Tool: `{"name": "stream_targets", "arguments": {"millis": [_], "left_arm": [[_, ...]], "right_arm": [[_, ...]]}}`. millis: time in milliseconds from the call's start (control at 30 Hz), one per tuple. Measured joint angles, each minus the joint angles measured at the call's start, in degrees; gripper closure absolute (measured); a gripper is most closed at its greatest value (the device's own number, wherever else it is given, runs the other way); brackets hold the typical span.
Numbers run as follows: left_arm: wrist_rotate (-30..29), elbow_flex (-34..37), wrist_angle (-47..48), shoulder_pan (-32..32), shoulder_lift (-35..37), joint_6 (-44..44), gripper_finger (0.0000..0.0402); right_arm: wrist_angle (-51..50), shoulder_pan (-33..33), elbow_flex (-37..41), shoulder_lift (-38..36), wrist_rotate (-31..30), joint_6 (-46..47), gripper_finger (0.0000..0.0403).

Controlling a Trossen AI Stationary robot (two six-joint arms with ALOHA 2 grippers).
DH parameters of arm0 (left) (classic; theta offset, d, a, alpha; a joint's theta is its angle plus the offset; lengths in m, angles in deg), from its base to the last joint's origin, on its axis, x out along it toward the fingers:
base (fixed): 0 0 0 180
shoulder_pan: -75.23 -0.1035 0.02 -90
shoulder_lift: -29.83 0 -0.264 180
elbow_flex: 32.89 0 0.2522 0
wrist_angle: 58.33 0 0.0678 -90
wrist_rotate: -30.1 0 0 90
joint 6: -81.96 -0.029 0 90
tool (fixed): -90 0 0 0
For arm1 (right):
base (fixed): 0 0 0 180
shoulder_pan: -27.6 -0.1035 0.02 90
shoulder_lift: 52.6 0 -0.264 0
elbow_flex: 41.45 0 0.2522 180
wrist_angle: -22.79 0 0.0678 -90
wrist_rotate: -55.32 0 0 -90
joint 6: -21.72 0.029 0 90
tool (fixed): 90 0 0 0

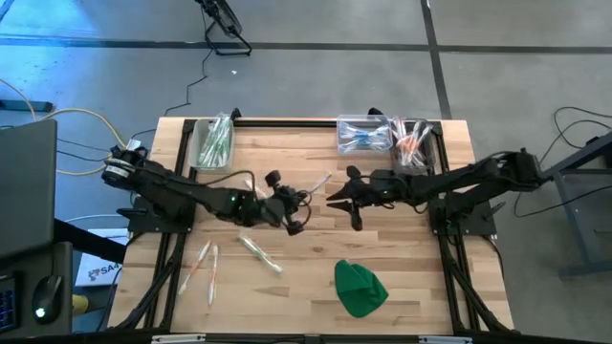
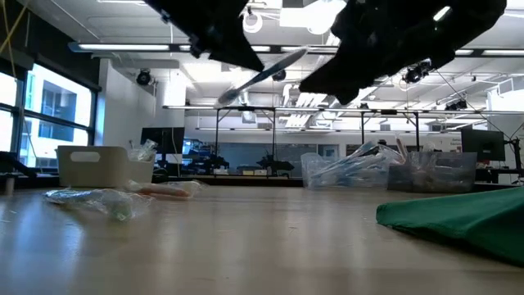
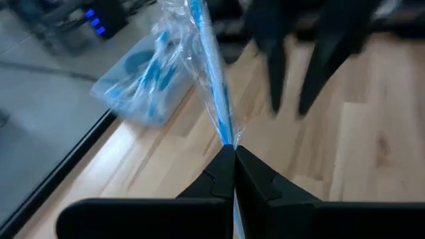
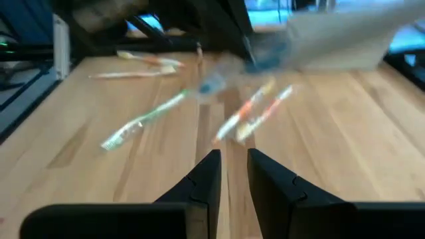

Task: Pick & Place Toothbrushes
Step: Put the blue toothbrush into the transparent bin

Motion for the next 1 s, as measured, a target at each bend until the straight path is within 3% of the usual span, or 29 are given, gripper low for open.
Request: {"name": "stream_targets", "arguments": {"millis": [200, 433, 533, 1000], "left_arm": [[8.9, 0.0, -4.4, -5.7, 0.6, -7.4, 0.0401], [27.6, -0.1, -10.8, -14.7, 1.7, -10.1, 0.0401], [32.6, 0.0, -11.3, -17.0, 1.9, -10.4, 0.0401], [36.9, 0.0, -14.4, -18.0, 2.1, -13.5, 0.0401]], "right_arm": [[-2.9, 0.1, 0.0, 1.3, -0.1, 3.3, 0.0337], [-9.2, 0.1, -0.1, -2.6, -2.3, 3.7, 0.0337], [-10.8, 0.0, -0.1, -4.5, -5.4, 4.8, 0.0337], [-10.0, 0.0, 0.0, -5.8, -7.8, 2.8, 0.0337]]}}
